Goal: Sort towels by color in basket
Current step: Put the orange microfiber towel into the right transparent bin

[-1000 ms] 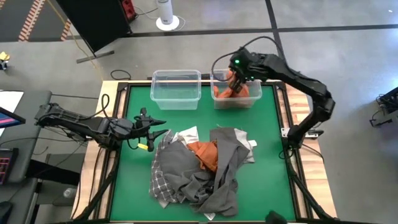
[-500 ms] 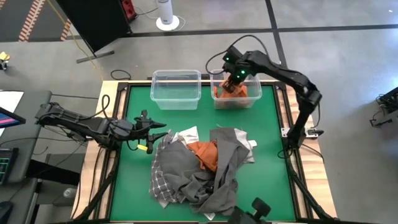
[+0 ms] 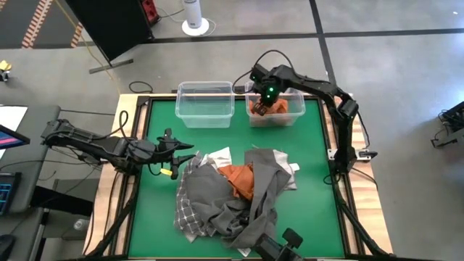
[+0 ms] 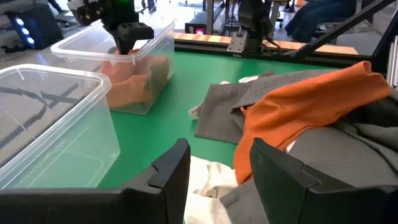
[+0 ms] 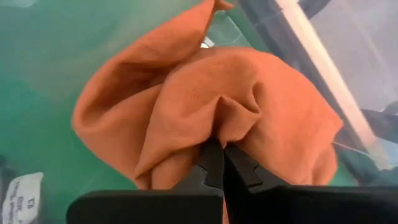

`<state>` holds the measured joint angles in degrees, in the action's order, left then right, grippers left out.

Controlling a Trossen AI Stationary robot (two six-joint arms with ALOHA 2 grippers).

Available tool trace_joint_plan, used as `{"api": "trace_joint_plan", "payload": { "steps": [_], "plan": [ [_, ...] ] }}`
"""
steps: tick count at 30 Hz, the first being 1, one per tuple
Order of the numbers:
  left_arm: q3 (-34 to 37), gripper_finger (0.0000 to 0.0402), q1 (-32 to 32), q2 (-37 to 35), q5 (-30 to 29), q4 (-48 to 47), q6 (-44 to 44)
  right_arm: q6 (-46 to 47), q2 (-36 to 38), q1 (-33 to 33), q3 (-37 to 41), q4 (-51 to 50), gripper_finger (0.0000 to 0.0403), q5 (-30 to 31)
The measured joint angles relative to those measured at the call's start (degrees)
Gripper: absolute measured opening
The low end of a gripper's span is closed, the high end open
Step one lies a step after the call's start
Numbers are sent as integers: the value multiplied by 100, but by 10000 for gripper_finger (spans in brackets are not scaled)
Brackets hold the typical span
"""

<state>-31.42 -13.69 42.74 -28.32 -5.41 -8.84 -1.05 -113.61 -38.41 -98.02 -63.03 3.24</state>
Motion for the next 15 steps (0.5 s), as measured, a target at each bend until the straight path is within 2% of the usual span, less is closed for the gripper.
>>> {"api": "trace_joint_plan", "payload": {
  "steps": [15],
  "plan": [
    [0, 160, 2, 0, -75, -86, -229, 2096, -6, -337, 0, -426, 17, -56]
  ]
}}
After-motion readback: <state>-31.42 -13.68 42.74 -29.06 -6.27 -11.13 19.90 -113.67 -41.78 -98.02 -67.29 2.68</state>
